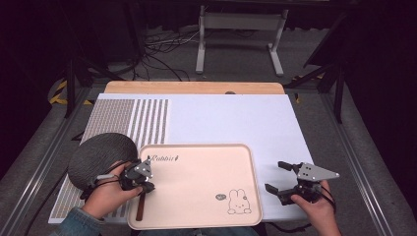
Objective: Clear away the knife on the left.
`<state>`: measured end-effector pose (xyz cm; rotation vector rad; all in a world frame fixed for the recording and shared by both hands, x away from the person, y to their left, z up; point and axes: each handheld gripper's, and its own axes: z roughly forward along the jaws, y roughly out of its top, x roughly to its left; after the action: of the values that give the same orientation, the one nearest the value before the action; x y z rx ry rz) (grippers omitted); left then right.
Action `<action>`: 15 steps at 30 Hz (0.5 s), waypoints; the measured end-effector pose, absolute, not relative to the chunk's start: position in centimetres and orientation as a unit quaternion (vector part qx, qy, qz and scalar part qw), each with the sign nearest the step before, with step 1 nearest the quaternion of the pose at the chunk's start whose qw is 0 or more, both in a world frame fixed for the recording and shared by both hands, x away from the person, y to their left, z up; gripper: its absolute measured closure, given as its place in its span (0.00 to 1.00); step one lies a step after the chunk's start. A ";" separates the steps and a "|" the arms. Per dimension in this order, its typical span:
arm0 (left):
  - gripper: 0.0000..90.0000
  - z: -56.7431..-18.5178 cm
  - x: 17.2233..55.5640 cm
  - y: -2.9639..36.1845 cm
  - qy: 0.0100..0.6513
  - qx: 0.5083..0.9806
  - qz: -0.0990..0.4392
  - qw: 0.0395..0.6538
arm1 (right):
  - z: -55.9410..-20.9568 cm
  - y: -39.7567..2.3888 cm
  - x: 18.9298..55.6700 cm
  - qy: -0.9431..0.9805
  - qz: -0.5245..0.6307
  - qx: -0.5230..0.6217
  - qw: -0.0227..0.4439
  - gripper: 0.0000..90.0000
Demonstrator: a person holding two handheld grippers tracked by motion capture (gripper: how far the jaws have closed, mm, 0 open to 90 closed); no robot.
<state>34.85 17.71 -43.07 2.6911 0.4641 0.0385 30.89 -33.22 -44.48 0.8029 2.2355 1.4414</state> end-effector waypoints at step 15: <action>0.54 -40.9 34.3 17.8 0.187 0.949 0.037 0.252 | -44.4 -33.0 31.1 0.794 0.507 0.281 0.182 0.07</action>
<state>34.25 17.81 -40.87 2.5803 0.5081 0.1009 31.15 -32.98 -44.41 0.7945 2.2424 1.4316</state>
